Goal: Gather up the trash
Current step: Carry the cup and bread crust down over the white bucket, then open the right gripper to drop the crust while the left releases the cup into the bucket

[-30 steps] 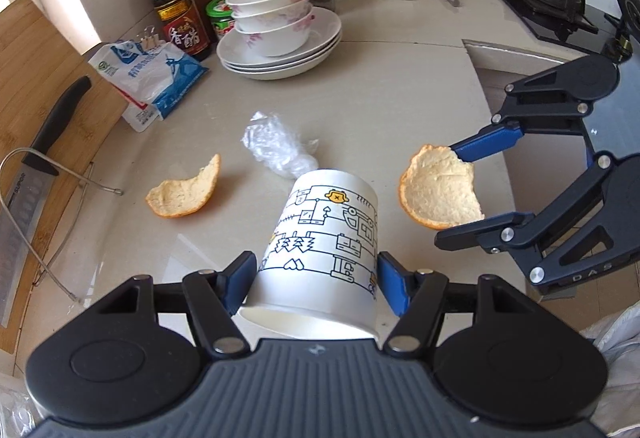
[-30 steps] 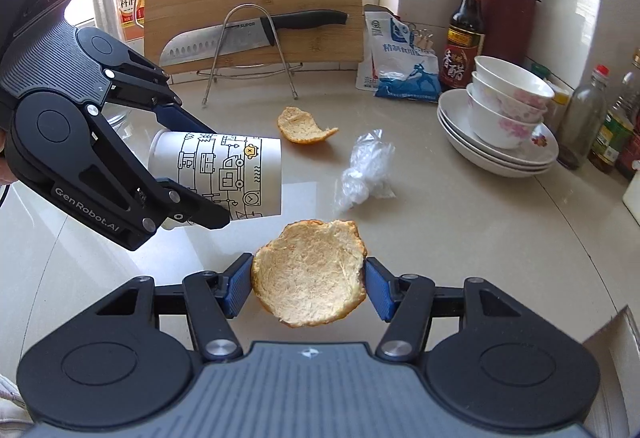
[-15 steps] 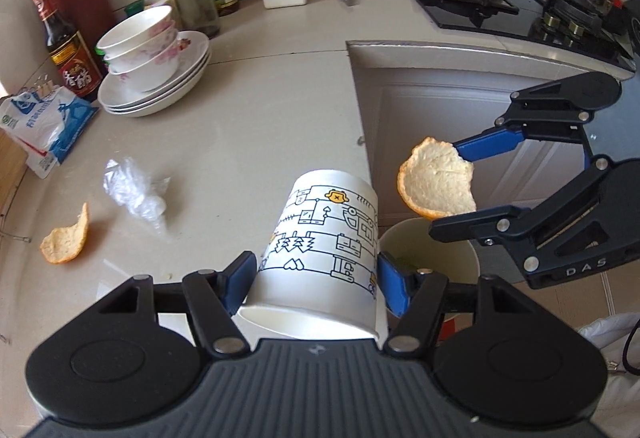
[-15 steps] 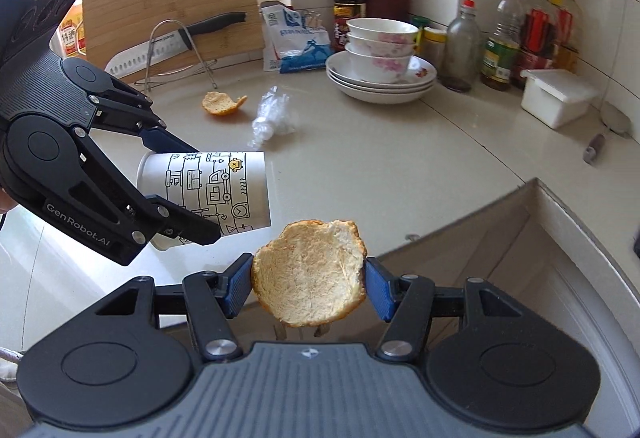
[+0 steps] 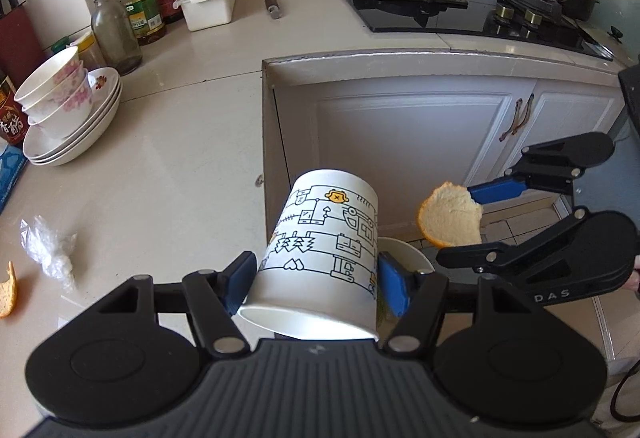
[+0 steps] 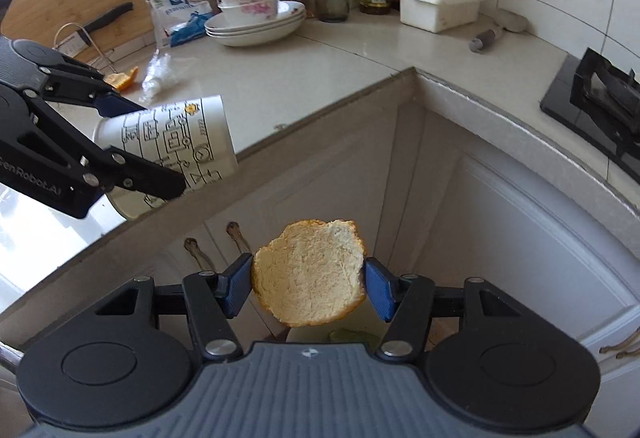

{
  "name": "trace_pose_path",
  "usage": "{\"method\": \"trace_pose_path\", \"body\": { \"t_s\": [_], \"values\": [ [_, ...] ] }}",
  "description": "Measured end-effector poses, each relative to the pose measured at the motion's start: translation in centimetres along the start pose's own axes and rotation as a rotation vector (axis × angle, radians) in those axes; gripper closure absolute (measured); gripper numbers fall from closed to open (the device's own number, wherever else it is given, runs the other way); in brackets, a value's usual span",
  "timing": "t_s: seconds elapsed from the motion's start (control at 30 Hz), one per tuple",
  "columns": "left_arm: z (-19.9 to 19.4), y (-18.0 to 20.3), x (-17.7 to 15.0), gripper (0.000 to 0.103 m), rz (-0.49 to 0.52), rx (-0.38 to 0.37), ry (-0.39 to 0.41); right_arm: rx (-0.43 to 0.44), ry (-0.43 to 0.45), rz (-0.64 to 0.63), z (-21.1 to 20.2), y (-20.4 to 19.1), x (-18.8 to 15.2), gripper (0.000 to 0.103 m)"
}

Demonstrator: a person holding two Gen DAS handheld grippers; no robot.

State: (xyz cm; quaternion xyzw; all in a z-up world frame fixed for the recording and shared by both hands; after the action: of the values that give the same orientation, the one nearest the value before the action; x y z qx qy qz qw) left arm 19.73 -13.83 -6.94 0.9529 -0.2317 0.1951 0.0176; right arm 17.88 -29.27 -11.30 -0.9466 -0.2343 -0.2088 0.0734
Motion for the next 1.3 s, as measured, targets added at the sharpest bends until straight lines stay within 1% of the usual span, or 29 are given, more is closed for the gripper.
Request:
{"method": "trace_pose_path", "body": {
  "t_s": [0.07,0.17,0.27,0.37,0.47,0.7,0.77,0.8,0.83,0.9,0.97,1.1,1.2,1.3],
  "values": [
    [0.6,0.5,0.4,0.038,-0.001,0.005,0.002,-0.024,-0.028,0.015,1.5,0.9,-0.9,0.038],
    [1.5,1.1,0.7,0.038,-0.010,-0.007,-0.004,-0.054,-0.069,0.031,4.1,2.2,-2.4,0.038],
    [2.4,1.5,0.9,0.038,-0.024,0.018,-0.003,-0.067,-0.106,0.045,6.6,3.2,-3.6,0.038],
    [3.0,1.7,1.0,0.038,-0.040,0.064,0.003,-0.067,-0.145,0.071,9.1,4.1,-4.4,0.038],
    [3.5,1.8,1.3,0.038,-0.056,0.068,-0.001,-0.066,-0.173,0.091,11.0,4.8,-5.0,0.038],
    [4.7,2.6,2.1,0.038,-0.062,0.058,-0.012,-0.051,-0.200,0.125,14.1,5.8,-5.5,0.037],
    [5.1,2.8,2.4,0.038,-0.068,0.051,-0.016,-0.042,-0.210,0.127,15.2,5.9,-5.7,0.034],
    [5.4,3.0,2.5,0.038,-0.070,0.050,-0.017,-0.040,-0.213,0.128,15.7,6.0,-5.9,0.031],
    [5.7,3.2,2.6,0.038,-0.070,0.048,-0.018,-0.038,-0.214,0.134,16.1,6.0,-6.0,0.021],
    [6.2,3.5,2.9,0.038,-0.067,0.042,-0.024,-0.026,-0.207,0.151,16.6,6.2,-6.4,0.007],
    [6.8,3.9,3.1,0.038,-0.064,0.037,-0.030,-0.008,-0.201,0.162,16.7,6.2,-6.8,0.005],
    [8.0,4.8,3.5,0.038,-0.062,0.013,-0.044,-0.008,-0.194,0.193,16.2,6.6,-7.3,0.002],
    [9.0,5.5,3.9,0.038,-0.059,0.006,-0.054,-0.018,-0.183,0.217,15.4,6.7,-7.8,0.000],
    [10.5,6.1,4.1,0.038,-0.056,-0.009,-0.080,-0.037,-0.167,0.231,14.2,6.8,-8.2,0.000]
  ]
}}
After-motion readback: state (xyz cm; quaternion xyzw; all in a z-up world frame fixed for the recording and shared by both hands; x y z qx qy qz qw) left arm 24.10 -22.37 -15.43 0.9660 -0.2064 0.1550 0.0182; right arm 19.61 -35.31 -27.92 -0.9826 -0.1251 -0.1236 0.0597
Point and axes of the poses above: each gripper's, at about its wrist camera, not at the fingertips, and z roughly the way its jaws point, y to its right, x to its top, the point moved 3 cm from there along z, roughly the way its jaws point, and after that the axes turned 13 degrees about -y, right-handed, at the moved point
